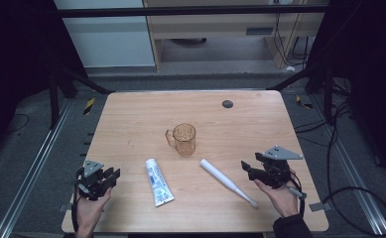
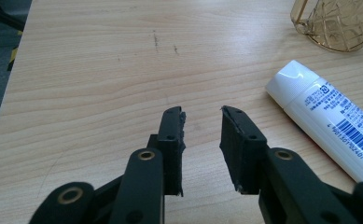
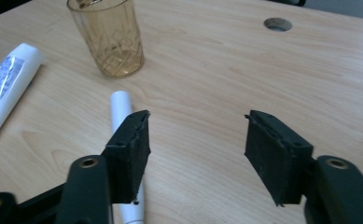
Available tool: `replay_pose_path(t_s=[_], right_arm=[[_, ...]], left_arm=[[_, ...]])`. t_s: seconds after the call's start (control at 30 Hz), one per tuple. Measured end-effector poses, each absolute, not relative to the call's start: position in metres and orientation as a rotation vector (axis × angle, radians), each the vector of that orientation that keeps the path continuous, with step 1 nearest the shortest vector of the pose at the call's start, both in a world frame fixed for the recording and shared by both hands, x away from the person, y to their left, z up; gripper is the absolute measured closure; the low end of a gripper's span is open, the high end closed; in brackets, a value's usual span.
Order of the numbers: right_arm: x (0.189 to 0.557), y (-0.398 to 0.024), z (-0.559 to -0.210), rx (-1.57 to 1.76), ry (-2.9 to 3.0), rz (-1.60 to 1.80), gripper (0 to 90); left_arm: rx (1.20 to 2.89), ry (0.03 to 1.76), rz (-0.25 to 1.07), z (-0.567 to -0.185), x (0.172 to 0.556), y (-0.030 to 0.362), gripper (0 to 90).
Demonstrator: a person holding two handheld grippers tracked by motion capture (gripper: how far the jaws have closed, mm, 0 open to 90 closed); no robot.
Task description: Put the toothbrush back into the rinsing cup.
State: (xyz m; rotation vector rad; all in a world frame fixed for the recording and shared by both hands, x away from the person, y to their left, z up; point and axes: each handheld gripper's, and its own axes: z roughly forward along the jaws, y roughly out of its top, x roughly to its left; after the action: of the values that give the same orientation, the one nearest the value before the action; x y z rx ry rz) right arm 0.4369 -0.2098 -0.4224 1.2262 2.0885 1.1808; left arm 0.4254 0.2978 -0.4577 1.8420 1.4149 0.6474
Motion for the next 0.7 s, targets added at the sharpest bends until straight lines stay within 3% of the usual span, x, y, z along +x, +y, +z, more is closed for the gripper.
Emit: replay_pose_path(t_s=[0.33,0.4,0.7], right_arm=[[0.428,-0.195,-0.425,1.197,2.193,1.164,66.0],[0.425,-0.191,-0.427,1.179,2.229,1.149,74.4],[0.415,-0.19,-0.438,1.204,2.299,1.11,89.6]], left_arm=[[1.859,1.406,0.634,-0.457,0.424,0.295,76.8],[1.863,1.41,0.637,-0.457,0.424,0.295,78.5],[1.872,1.429,0.666,-0.457,0.423,0.296,83.1]])
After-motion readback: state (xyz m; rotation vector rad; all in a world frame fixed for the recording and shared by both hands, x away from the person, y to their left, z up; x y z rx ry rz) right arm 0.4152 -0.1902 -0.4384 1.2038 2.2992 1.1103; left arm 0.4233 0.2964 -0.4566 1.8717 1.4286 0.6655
